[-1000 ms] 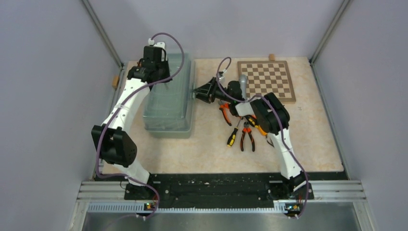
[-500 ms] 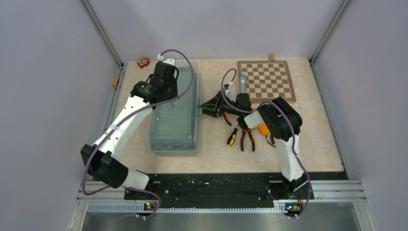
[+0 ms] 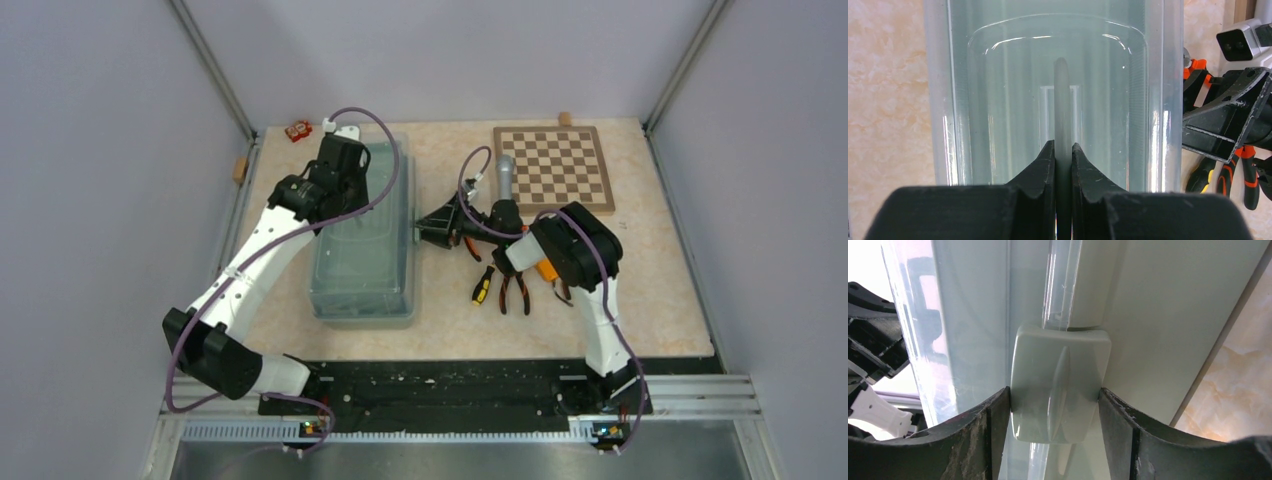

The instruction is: Pack the tool kit

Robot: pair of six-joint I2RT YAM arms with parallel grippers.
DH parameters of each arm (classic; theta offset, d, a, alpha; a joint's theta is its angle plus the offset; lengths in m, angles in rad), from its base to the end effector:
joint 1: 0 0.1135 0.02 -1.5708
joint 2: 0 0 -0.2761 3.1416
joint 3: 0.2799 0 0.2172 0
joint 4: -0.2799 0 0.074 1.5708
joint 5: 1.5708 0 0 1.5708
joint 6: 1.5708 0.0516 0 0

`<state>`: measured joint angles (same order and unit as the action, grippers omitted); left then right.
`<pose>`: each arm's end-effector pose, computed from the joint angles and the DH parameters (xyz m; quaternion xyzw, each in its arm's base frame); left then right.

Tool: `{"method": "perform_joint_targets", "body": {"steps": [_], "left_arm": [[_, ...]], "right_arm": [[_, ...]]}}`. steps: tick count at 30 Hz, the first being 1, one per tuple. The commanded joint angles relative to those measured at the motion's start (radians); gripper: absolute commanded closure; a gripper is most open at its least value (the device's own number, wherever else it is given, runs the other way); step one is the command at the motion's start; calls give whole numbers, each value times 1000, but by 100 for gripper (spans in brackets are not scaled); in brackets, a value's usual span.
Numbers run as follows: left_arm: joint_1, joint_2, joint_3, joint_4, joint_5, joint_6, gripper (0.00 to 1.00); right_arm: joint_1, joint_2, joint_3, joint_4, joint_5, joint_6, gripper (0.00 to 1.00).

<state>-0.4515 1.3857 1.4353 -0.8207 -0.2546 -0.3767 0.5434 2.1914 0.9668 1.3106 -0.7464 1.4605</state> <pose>0.2428 -0.1033 0.3688 -0.0152 0.9149 -0.0483 0.4005 0.3408 0.2468 0.1717 0.0378 0.6834 0.7109 0.1619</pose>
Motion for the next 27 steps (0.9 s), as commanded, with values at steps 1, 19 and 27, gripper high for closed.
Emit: {"method": "perform_joint_targets", "body": {"steps": [1, 19, 27], "left_arm": [[-53, -9, -15, 59, 164, -36, 100], [-65, 10, -38, 79, 162, -27, 100], [-64, 7, -43, 80, 105, -13, 100]], "right_arm": [[41, -14, 86, 194, -22, 66, 35], [42, -232, 94, -478, 60, -337, 94], [42, -342, 128, -825, 169, -546, 100]]}}
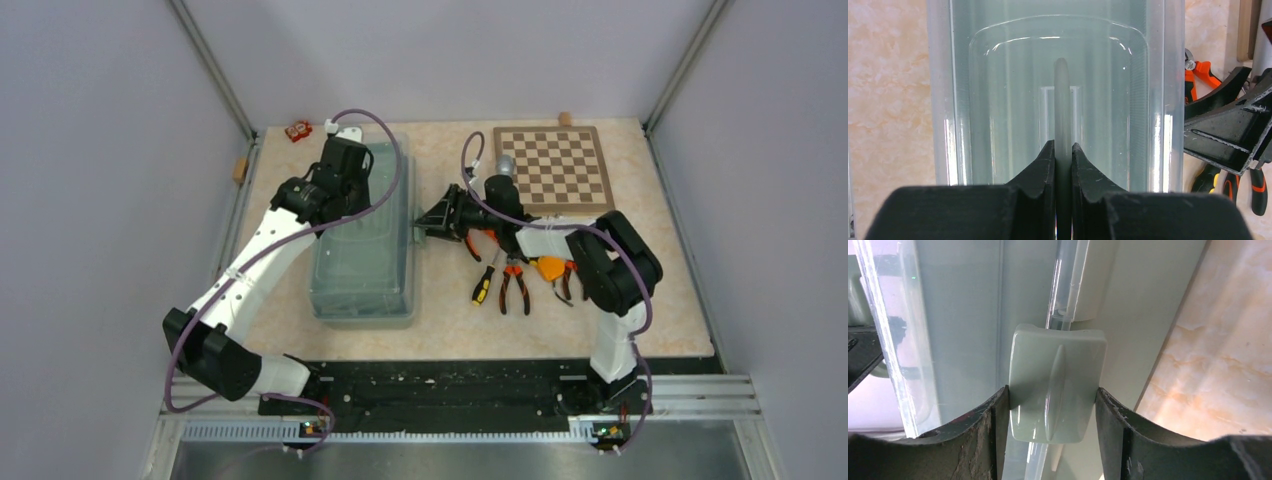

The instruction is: Pack the tool kit

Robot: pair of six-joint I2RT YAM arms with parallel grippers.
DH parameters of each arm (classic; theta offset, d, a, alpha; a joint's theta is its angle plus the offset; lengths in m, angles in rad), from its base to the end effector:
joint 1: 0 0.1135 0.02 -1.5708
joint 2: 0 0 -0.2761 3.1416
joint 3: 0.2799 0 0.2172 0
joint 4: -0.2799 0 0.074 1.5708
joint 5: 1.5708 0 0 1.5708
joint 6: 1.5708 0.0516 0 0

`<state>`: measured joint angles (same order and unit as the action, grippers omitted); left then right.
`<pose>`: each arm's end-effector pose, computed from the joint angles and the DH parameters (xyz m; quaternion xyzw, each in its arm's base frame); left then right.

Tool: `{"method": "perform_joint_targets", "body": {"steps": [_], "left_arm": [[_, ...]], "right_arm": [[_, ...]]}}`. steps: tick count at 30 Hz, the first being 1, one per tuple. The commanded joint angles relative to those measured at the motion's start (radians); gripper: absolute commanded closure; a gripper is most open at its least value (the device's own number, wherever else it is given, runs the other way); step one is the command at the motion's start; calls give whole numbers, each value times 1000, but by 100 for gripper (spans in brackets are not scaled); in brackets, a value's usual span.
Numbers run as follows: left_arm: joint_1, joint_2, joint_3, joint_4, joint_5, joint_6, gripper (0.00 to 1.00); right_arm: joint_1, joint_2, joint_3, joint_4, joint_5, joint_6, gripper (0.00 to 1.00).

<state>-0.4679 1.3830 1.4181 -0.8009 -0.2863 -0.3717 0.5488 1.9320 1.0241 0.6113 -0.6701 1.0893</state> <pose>0.2422 -0.1061 0.3664 -0.0120 0.9123 -0.0382 0.4075 0.3269 0.2375 0.2107 0.0142 0.7838 0.5909 0.1906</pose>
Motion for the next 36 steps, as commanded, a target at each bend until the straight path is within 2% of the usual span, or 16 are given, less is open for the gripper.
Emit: {"method": "perform_joint_targets", "body": {"steps": [1, 6, 11, 13, 18, 26, 30, 36], "left_arm": [[-47, 9, -25, 60, 127, -17, 100], [-44, 10, -20, 54, 88, -16, 100], [-37, 6, -7, 40, 51, -12, 100], [-33, -4, -7, 42, 47, -8, 100], [-23, -16, -7, 41, 43, -1, 100], [-7, -46, 16, 33, 47, 2, 100], [5, -66, 67, 15, 49, 9, 100], [18, -112, 180, -14, 15, 46, 100]], "right_arm": [[38, -89, 73, -155, 106, -187, 100], [37, -131, 71, -267, 177, -249, 99], [21, -150, 17, -192, 160, -216, 89], [8, -152, -13, -147, 147, -190, 83], [-2, -163, -42, -128, 153, -180, 56], [-21, -237, -52, -224, 207, -257, 23], [-22, -302, -44, -306, 239, -327, 12], [-23, -417, -28, -458, 316, -454, 8]]}}
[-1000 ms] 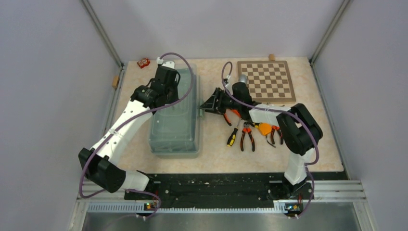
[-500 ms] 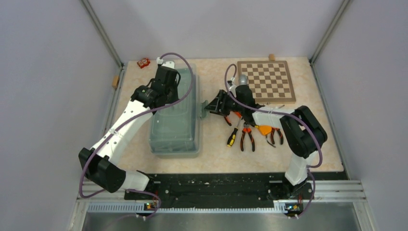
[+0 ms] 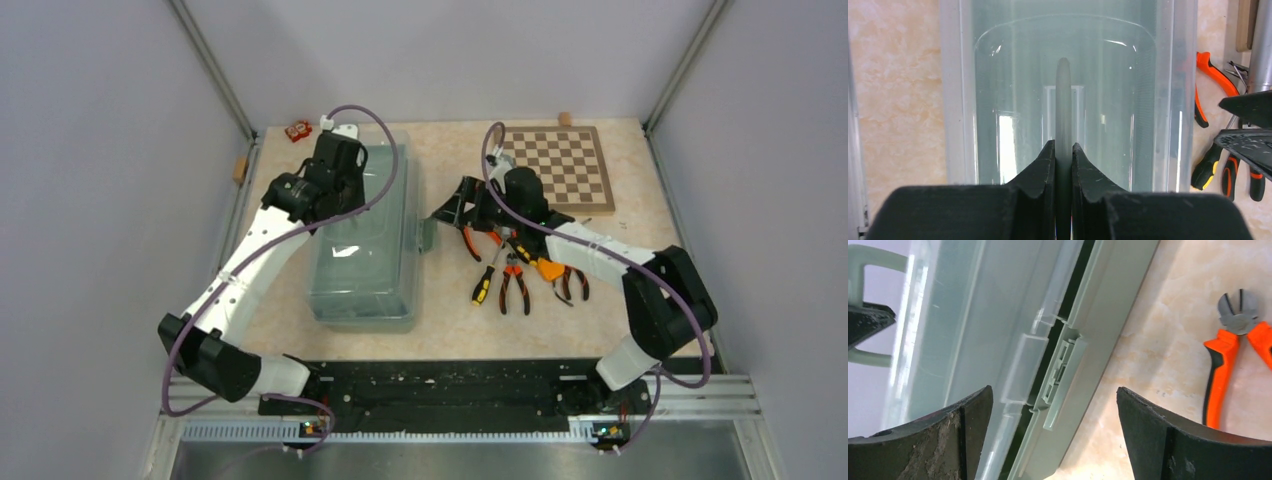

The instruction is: Pack the tool kit

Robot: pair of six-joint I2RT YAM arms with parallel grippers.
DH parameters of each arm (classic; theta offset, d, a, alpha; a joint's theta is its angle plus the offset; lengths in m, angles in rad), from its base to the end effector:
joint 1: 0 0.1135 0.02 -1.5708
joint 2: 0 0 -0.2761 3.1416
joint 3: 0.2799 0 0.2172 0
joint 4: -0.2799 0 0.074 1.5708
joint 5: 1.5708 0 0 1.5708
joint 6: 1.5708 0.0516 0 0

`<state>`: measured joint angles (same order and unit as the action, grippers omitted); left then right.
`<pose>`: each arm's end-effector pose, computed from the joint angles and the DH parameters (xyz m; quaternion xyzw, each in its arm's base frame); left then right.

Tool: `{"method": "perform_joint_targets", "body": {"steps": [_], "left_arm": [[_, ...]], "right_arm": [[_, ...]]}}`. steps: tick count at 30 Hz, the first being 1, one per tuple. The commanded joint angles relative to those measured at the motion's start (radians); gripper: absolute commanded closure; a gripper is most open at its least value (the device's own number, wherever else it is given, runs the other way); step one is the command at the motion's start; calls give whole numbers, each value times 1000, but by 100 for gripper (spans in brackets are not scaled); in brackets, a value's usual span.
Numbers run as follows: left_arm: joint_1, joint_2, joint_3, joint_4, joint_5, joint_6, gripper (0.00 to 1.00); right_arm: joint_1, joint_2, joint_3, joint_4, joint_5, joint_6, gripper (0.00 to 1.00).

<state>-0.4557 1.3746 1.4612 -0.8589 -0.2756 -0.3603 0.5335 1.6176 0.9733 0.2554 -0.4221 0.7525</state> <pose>0.2374 -0.1007 0.3759 -0.0098 0.9141 -0.0366 0.4037 0.2888 0.1951 0.2660 -0.0273 0.8199 0.4659 0.3317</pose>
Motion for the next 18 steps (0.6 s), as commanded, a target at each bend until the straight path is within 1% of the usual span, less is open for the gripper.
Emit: {"method": "perform_joint_targets", "body": {"steps": [1, 6, 10, 15, 18], "left_arm": [[10, -114, 154, 40, -8, 40, 100], [39, -156, 194, 40, -60, 77, 100], [84, -185, 171, 47, -82, 89, 100], [178, -246, 72, 96, -66, 81, 100], [238, -299, -36, 148, -19, 61, 100]], "right_arm": [[-7, -117, 24, -121, 81, -136, 8], [-7, -150, 43, -198, 113, -196, 8], [-5, -151, 53, -203, 93, -196, 8], [14, -121, 87, -224, 101, -188, 10], [29, -99, 115, -237, 117, -192, 11]]}}
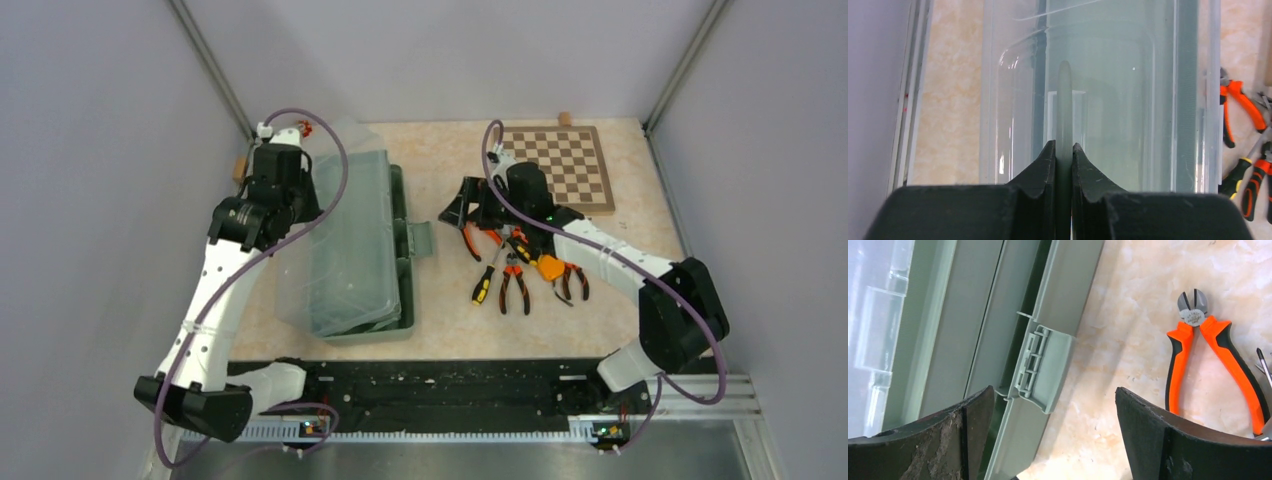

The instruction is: Pack the tool kit

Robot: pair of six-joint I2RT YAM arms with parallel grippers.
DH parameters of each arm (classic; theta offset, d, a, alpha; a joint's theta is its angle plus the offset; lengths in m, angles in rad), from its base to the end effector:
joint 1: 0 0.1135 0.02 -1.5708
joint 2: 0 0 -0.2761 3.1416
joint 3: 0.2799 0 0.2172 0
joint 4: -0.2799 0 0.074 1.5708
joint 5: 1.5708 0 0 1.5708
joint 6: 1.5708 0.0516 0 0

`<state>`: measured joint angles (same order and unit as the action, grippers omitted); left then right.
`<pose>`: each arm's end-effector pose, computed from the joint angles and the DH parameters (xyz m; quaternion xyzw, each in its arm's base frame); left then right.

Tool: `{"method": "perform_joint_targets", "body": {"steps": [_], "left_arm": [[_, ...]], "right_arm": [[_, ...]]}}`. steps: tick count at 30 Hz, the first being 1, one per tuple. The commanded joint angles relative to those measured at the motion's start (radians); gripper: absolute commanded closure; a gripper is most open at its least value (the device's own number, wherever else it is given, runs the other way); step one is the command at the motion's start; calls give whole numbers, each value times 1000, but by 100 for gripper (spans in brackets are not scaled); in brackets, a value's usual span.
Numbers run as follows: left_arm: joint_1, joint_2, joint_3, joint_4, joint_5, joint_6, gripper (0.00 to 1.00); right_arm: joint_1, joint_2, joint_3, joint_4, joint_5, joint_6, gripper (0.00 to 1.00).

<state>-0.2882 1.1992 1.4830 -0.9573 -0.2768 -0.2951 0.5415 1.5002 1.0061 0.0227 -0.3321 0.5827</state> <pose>0.1957 -0.0433 0.4097 -0.0629 0.8922 -0.0045 0.4472 0.2674 0.1805 0.2870 -0.0690 0.8426 0.3939 0.3609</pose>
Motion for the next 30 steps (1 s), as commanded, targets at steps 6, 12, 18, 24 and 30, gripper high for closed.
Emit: {"method": "perform_joint_targets", "body": {"steps": [6, 12, 18, 24, 30], "left_arm": [[164, -209, -239, 346, 108, -71, 100], [202, -264, -314, 385, 159, -95, 100], [215, -299, -345, 394, 177, -107, 100], [216, -320, -348, 394, 179, -104, 100], [219, -339, -336, 372, 175, -105, 100]], "right_arm": [[58, 99, 170, -21, 25, -35, 17], [100, 227, 313, -21, 54, -60, 25], [135, 405, 472, -59, 53, -108, 33], [164, 512, 546, -39, 119, -119, 38], [176, 570, 578, 2, 186, -125, 47]]}}
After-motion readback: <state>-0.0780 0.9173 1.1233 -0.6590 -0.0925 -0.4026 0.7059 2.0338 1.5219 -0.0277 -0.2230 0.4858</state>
